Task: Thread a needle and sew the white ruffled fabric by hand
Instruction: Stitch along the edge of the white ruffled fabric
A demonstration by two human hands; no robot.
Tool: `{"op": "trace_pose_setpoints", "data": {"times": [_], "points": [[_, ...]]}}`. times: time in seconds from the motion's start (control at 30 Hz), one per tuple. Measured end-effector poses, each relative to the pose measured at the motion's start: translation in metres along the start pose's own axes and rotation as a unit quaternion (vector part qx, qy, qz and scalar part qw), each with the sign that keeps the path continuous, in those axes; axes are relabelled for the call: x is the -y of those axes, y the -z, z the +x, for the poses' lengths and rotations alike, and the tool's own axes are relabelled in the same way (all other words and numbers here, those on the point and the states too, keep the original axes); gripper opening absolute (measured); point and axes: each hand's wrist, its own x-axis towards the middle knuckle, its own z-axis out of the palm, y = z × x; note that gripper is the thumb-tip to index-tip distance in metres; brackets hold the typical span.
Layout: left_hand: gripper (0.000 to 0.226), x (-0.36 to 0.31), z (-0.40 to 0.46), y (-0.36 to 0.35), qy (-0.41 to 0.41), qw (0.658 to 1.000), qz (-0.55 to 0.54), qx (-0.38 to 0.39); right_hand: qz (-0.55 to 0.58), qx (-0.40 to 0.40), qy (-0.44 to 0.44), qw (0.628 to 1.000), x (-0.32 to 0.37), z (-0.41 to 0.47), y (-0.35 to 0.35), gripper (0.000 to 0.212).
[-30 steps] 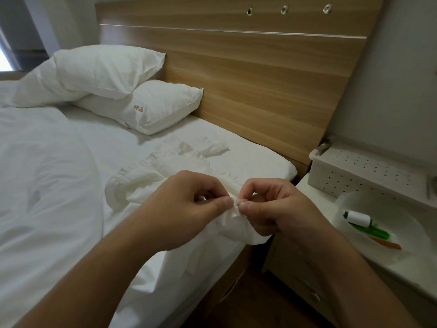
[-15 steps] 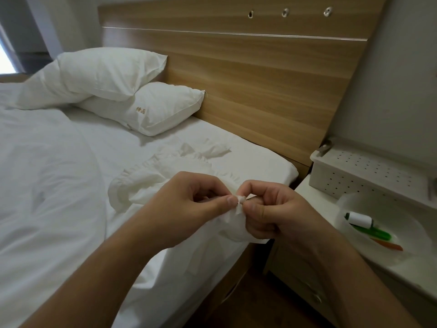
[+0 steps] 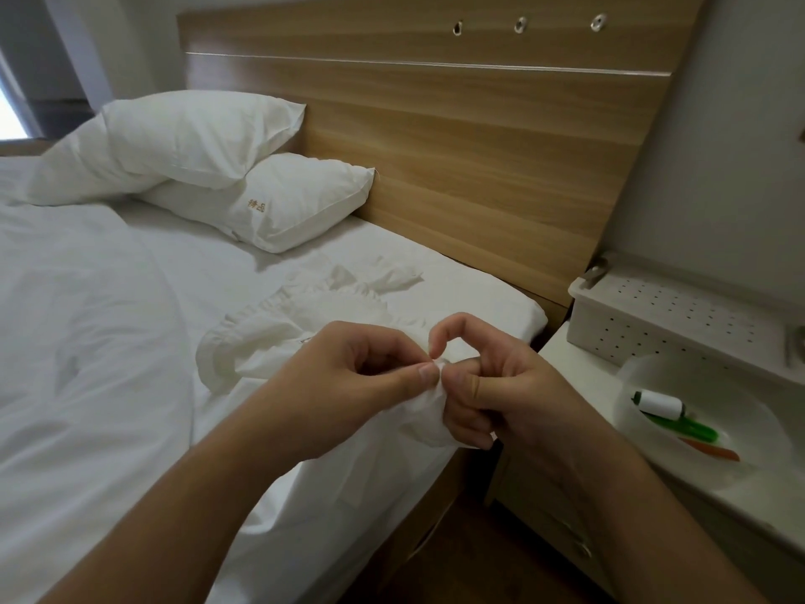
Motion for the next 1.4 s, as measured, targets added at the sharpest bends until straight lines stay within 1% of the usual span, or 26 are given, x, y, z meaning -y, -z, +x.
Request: {"op": "trace_pose_setpoints", "data": {"times": [0.07,0.1,0.2,0.27,0.37,0.47,0.6,0.73,0.83,0.97,1.07,1.4], "points": [[0.011,-0.002,-0.001,0.000,0.006,1.000,-0.002,0.009,-0.013,-0.023,-0.005,1.000,0.000,-0.001,0.001,0.027],[0.010,-0.002,-0.001,-0.001,0.009,1.000,0.003,0.014,-0.015,-0.037,-0.005,0.999,0.000,-0.001,0.002,0.026],[0.011,-0.002,-0.001,-0.001,0.023,1.000,0.001,0.017,-0.001,-0.065,-0.012,0.998,-0.001,-0.001,0.004,0.017],[0.013,-0.001,-0.001,0.001,0.031,0.999,-0.002,0.010,0.013,-0.083,-0.018,0.996,-0.001,-0.001,0.005,0.015],[0.018,-0.001,-0.002,0.003,0.037,0.999,-0.025,0.005,-0.011,-0.128,-0.022,0.991,0.000,-0.001,0.006,0.009],[0.023,-0.002,-0.003,0.002,0.036,0.999,-0.038,0.005,0.015,-0.155,-0.021,0.988,-0.001,-0.001,0.004,0.020],[0.021,-0.002,-0.003,0.002,0.031,0.998,-0.049,0.006,0.078,-0.158,-0.012,0.984,0.000,0.003,-0.003,0.025],[0.017,-0.001,-0.002,-0.001,0.025,0.999,-0.047,0.003,0.097,-0.157,-0.003,0.983,0.000,0.003,-0.010,0.026],[0.016,-0.001,-0.002,-0.004,0.025,0.999,-0.043,0.001,0.089,-0.149,-0.001,0.985,-0.001,0.004,-0.014,0.022],[0.018,-0.001,-0.001,-0.002,0.028,0.999,-0.044,-0.014,0.061,-0.155,-0.004,0.986,0.003,0.002,-0.014,0.009],[0.017,-0.003,-0.002,-0.002,0.029,0.998,-0.050,-0.016,0.071,-0.176,-0.018,0.982,0.004,0.002,-0.013,0.014],[0.019,-0.001,-0.002,-0.002,0.028,0.998,-0.056,-0.008,0.179,-0.189,-0.037,0.965,0.004,0.004,-0.017,0.026]]}}
